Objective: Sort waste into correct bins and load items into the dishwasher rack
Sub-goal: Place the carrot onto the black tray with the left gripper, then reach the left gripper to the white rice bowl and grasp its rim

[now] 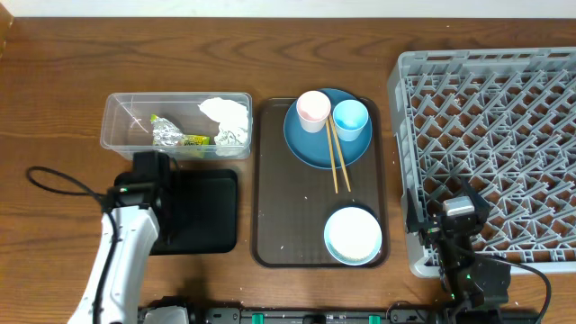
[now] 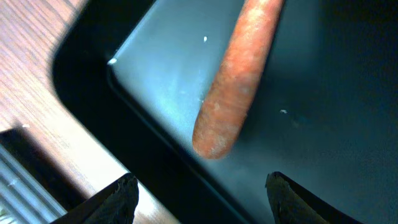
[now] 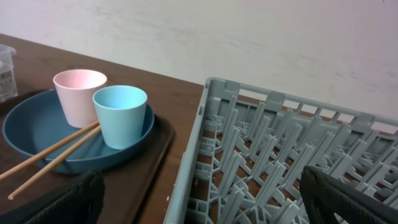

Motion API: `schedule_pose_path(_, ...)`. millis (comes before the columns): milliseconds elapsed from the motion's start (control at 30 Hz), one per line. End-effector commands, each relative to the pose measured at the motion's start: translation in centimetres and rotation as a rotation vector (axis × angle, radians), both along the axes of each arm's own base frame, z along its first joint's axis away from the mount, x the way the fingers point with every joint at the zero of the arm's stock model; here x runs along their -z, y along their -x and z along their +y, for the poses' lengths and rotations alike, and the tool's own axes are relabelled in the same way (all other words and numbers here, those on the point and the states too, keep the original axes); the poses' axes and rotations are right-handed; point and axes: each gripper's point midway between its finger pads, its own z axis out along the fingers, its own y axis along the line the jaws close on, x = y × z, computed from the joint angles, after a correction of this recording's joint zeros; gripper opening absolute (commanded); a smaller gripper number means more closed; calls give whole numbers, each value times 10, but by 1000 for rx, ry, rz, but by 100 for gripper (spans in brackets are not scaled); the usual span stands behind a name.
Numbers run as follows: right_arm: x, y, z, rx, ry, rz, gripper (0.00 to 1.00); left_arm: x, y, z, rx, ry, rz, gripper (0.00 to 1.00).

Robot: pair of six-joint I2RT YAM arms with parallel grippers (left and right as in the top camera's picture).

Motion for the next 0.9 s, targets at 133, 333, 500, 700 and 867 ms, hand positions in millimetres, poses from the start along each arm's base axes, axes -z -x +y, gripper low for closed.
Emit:
schedule_pose_path(133, 1, 0, -2, 11, 8, 1, 99, -89, -41, -54, 229, 265, -256, 68)
schedule_pose_path(333, 1, 0, -2, 11, 8, 1, 99, -119, -27, -126, 451, 492, -336, 64)
schedule_pose_path(500, 1, 0, -2, 11, 8, 1, 99, -123, -11, -175, 602, 557, -308, 56)
schedule_pose_path(700, 1, 0, -2, 11, 8, 1, 99, -127, -5, -240, 757, 606, -329, 56)
schedule_pose_path(867, 1, 0, -2, 11, 8, 1, 99, -114, 1, -305, 860, 599, -341, 55)
